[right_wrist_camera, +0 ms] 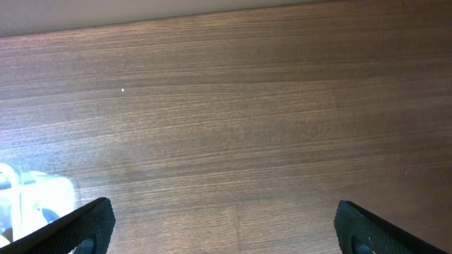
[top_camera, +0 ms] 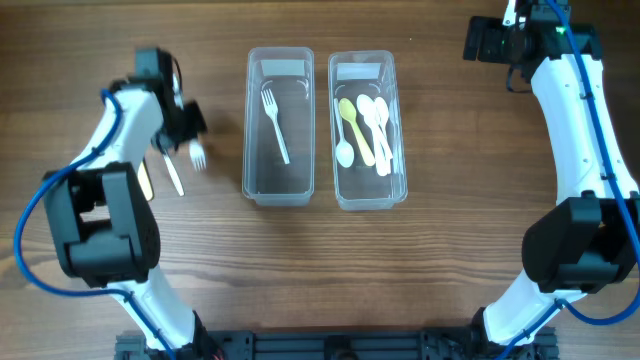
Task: Pack container
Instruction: 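Place the white fork into the left container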
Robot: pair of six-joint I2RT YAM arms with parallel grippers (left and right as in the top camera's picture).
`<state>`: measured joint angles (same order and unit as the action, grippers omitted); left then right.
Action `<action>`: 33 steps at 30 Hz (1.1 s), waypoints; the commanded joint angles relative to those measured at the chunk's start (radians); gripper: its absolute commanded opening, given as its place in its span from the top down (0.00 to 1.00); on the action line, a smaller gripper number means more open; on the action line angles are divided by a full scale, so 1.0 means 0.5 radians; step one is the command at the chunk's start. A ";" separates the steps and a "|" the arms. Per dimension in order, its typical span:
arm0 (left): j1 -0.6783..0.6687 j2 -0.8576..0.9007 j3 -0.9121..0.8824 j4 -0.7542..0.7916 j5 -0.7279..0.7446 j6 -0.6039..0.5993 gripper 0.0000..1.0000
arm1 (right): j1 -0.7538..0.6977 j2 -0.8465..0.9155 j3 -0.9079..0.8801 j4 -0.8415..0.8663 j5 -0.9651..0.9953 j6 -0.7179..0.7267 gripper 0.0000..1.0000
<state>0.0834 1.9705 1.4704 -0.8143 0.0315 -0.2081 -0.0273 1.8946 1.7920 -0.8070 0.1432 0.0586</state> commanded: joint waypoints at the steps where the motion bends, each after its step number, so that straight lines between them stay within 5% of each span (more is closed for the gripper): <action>1: -0.043 -0.287 0.471 -0.095 0.179 -0.028 0.96 | 0.003 -0.001 0.000 0.007 0.035 -0.011 0.00; 8: -0.352 -0.380 0.566 -0.210 0.182 -0.024 0.96 | 0.003 -0.001 0.000 0.006 0.035 -0.011 0.00; 18: -0.704 0.098 0.562 -0.401 0.163 -0.025 0.96 | 0.003 -0.001 0.000 0.006 0.035 -0.011 0.00; 19: -0.710 0.123 0.562 -0.401 0.169 -0.025 0.86 | 0.003 -0.001 0.000 0.006 0.035 -0.011 0.00; 20: -0.718 0.141 0.562 -0.400 0.169 -0.025 0.65 | 0.003 -0.001 0.000 0.006 0.035 -0.012 0.00; 21: -0.723 0.141 0.562 -0.393 0.169 -0.025 0.61 | 0.003 -0.001 0.000 0.006 0.035 -0.011 0.00; 33: -0.585 -0.156 0.808 -0.487 -0.030 -0.020 0.53 | 0.003 -0.001 0.000 0.006 0.035 -0.011 0.00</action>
<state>-0.2550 1.9862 1.8389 -1.0264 0.0910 -0.2153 -0.0273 1.8946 1.7920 -0.8070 0.1436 0.0586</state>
